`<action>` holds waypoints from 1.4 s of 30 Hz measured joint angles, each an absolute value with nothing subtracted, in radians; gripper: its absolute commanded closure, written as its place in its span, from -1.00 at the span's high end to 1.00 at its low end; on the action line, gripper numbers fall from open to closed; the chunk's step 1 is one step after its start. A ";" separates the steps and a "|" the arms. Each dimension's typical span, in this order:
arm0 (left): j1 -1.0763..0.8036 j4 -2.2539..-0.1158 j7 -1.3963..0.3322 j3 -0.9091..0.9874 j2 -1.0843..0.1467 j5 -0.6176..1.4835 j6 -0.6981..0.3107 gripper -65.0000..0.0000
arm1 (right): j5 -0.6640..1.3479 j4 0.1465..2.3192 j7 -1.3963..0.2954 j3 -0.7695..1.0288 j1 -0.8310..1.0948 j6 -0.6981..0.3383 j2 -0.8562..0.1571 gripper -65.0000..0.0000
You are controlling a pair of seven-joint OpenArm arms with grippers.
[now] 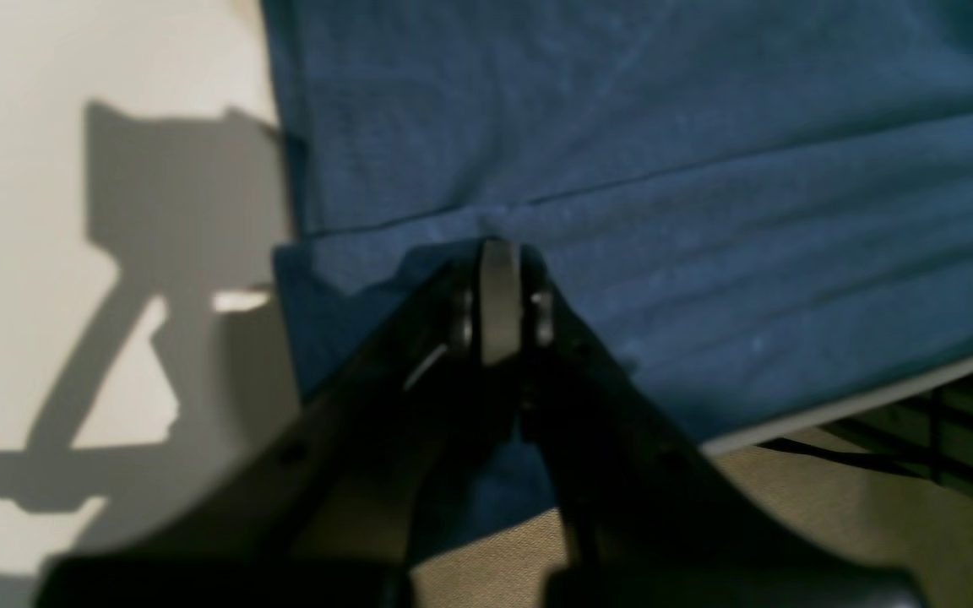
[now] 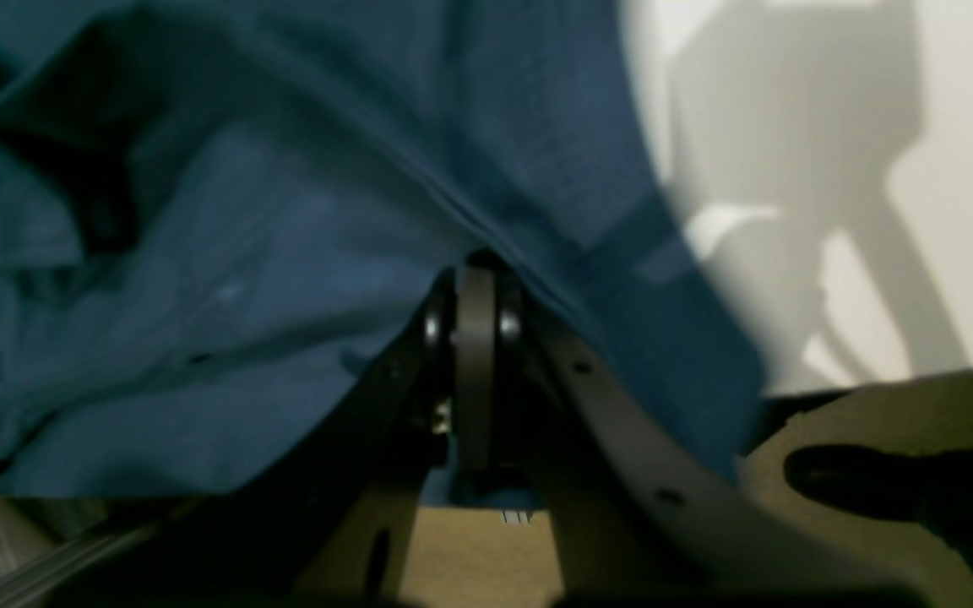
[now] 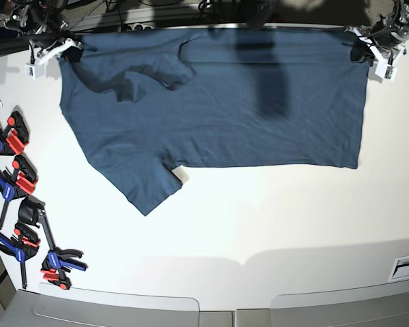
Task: Fold the T-shirt properly
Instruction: 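Reach the right gripper to the shirt side edge and grasp it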
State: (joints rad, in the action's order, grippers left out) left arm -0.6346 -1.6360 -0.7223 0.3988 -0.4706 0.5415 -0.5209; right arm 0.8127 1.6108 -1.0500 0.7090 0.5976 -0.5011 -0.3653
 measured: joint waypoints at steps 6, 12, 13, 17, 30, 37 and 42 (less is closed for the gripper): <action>-0.635 -1.635 -0.722 0.399 -0.471 0.542 -0.521 -1.00 | 0.886 1.790 -1.048 0.709 0.584 -0.567 -0.365 -1.00; -0.635 -1.634 -0.714 0.399 -0.471 0.541 -0.521 -1.00 | 0.887 1.902 -1.067 0.700 0.579 -0.588 -0.366 -1.00; -0.635 -1.634 -0.714 0.399 -0.471 0.542 -0.521 -1.00 | 0.890 1.908 -1.091 0.684 0.577 -0.588 -0.366 -1.00; -0.636 -1.634 -0.706 0.399 -0.471 0.537 -0.521 -1.00 | 0.838 1.906 -1.183 0.560 0.580 -0.595 -0.366 -1.00; -0.636 -1.634 -0.703 0.399 -0.471 0.538 -0.521 -1.00 | 0.409 1.906 -1.072 0.178 0.554 -0.406 -0.366 -1.00; -0.636 -1.633 -0.703 0.399 -0.471 0.537 -0.521 -1.00 | 0.310 1.905 -1.067 0.102 0.476 -0.366 -0.319 -1.00; -0.636 -1.633 -0.703 0.399 -0.471 0.537 -0.521 -1.00 | 0.311 1.905 -1.058 0.100 0.417 -0.366 -0.298 -1.00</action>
State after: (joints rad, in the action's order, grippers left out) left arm -0.6365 -1.6333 -0.7029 0.3992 -0.4709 0.5373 -0.5205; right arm 0.3115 1.9045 -1.0584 0.0998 0.4168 -0.3656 -0.2977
